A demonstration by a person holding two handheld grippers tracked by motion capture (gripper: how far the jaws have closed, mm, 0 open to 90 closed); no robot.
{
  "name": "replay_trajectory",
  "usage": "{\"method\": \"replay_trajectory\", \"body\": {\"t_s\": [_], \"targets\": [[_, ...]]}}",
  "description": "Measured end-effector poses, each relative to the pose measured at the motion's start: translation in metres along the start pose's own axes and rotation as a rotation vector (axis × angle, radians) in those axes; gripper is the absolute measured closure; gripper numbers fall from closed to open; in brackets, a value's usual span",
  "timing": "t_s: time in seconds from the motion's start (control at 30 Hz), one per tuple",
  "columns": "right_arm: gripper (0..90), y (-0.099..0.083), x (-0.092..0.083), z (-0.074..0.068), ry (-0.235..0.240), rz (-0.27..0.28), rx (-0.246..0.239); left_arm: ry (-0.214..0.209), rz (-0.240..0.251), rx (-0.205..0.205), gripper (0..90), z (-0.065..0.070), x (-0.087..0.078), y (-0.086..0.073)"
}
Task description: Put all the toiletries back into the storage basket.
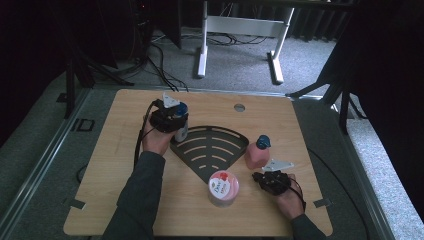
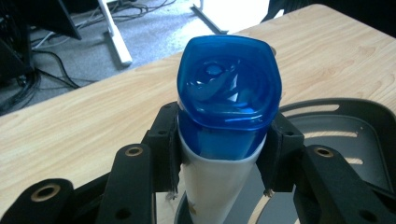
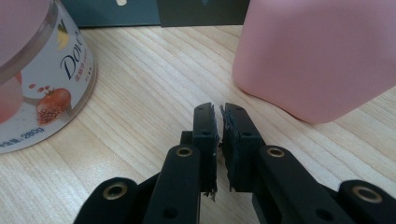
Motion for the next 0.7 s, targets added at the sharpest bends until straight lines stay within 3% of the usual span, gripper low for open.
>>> {"method": "replay_trajectory", "body": {"t_s": [0.7], "targets": [[83.7, 0.000, 0.001, 0.000, 0.001, -0.002, -0.006, -0.009, -0.027, -0.018, 55.8, -0.008, 0.003, -0.025]]}}
Point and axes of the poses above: each handheld gripper's, and its own axes: x roughly forward along the jaws, y roughly out of its top, z roughly to its right, the point moved 3 cm from there along x, roughly forward along the jaws, and after that the axes turned 7 degrees about -y, right-handed, at the moved point
